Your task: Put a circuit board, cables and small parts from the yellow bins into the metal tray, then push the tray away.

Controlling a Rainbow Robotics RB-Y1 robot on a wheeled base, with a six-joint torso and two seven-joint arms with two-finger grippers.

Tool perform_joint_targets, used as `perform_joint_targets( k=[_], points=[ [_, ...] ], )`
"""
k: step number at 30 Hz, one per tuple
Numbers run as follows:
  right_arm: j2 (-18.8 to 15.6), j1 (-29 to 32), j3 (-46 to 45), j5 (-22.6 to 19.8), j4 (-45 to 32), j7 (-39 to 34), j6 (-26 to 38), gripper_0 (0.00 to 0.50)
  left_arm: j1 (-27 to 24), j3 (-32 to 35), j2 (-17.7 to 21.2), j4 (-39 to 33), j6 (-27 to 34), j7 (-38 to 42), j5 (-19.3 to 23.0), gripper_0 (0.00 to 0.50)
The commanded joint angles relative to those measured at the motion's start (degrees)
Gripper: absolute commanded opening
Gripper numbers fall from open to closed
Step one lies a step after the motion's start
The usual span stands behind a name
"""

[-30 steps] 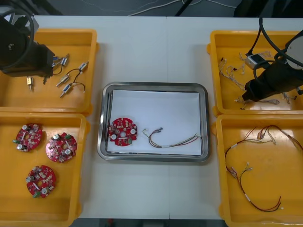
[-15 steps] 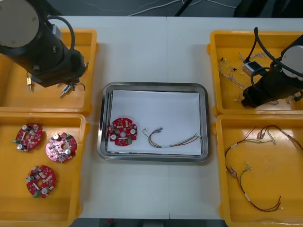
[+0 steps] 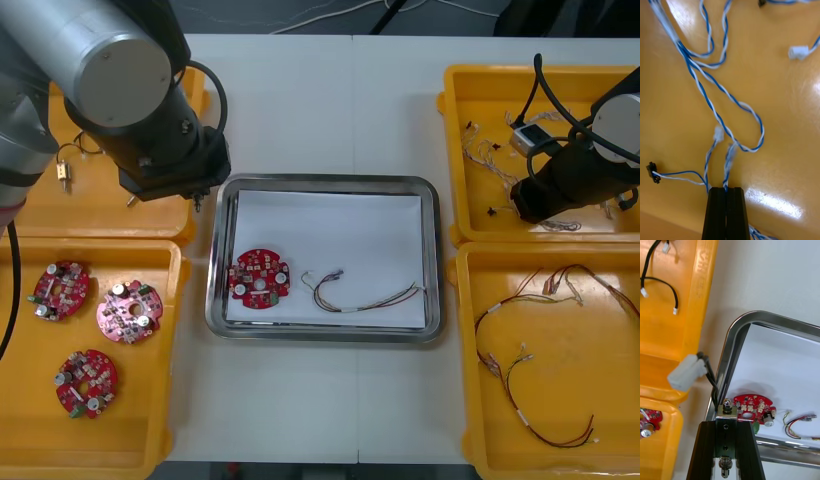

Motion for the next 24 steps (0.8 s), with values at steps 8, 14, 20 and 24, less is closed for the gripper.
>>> perform_joint_targets(
  k=[8,14,20,24],
  points=[
    [-3.17,-0.43,-0.86,2.51,-3.95,2.9,-4.66,0.0,-7.73,-6.57,-7.78,8.16,0.42,7.38,-4.95,0.0],
    [-3.96,-0.6,-1.65,2.69,-2.37,2.38,-8.09,0.0,-7.73,-7.45,-10.94,11.5,-0.33,6.41,-8.82,0.0],
    [-4.49,-2.54,-2.0,2.42,1.59,2.11,-9.41,0.0,-7.65,-7.71,-14.37,15.45,-2.0,5.1,-13.04,0.0],
    [-4.49,-3.42,-2.0,2.07,3.96,2.11,-9.41,0.0,-7.47,-7.62,-16.74,18.53,-4.02,3.07,-16.38,0.0]
  ],
)
